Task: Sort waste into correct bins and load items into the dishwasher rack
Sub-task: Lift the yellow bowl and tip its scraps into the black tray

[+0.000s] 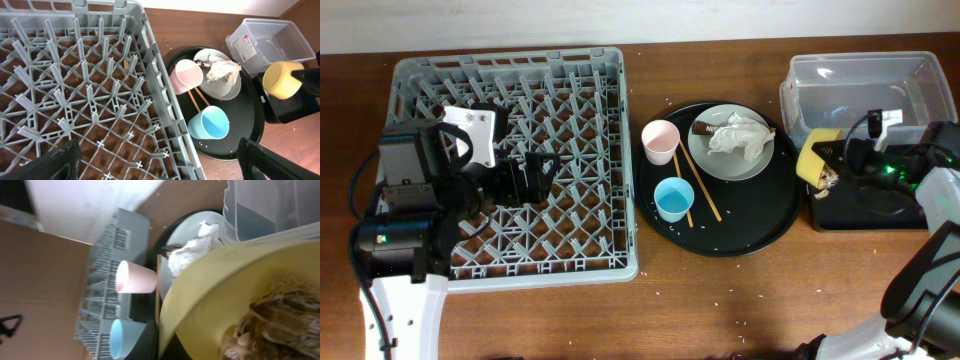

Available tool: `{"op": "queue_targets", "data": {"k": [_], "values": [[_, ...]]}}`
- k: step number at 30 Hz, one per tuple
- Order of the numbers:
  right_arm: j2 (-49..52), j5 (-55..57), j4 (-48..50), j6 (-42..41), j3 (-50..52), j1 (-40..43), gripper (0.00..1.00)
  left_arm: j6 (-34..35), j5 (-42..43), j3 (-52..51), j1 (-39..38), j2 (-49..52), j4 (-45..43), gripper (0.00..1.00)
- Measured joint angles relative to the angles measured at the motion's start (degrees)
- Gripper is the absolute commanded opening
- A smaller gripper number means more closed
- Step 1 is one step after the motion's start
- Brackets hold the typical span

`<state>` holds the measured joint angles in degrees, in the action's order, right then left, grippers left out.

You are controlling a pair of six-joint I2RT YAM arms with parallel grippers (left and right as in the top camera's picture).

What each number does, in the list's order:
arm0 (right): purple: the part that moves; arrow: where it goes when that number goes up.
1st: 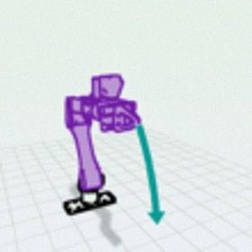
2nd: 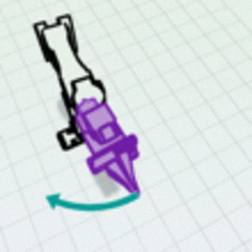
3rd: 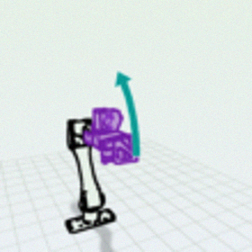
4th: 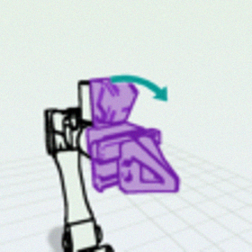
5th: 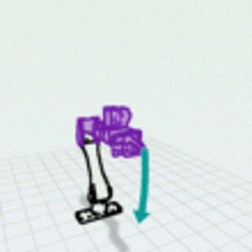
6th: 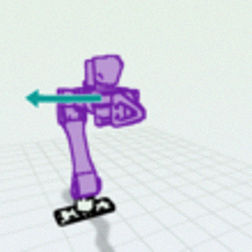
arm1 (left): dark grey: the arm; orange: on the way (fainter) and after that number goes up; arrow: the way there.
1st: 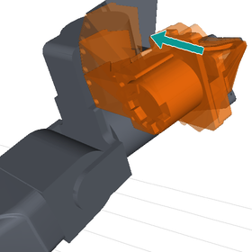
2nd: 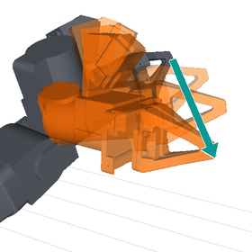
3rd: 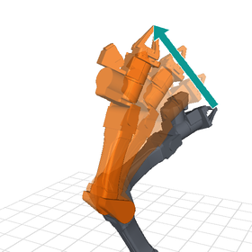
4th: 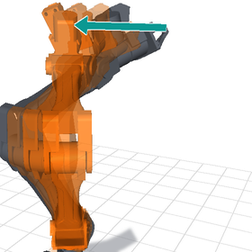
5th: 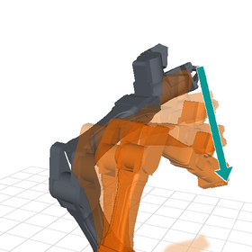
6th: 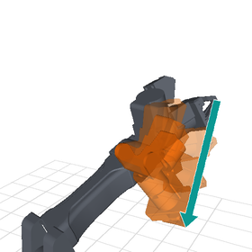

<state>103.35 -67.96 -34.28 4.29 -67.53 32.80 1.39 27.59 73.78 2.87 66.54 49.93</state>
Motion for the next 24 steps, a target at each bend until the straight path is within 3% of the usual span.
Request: {"op": "queue_targets", "data": {"k": [7, 17, 24], "values": [[0.4, -5.7, 0.1, 0.6, 0.0, 11.4, 0.04, 0.0, 0.0, 0.0, 0.0, 0.0, 0.0, 0.99], [6.6, -18.0, -0.5, 4.7, 0.0, 12.1, 0.04, 0.0, 0.0, 0.0, 0.0, 0.0, 0.0, 0.99], [6.6, -18.0, 1.4, 0.1, 0.0, 12.2, 0.04, 0.0, 0.0, 0.0, 0.0, 0.0, 0.0, 0.99]]}}
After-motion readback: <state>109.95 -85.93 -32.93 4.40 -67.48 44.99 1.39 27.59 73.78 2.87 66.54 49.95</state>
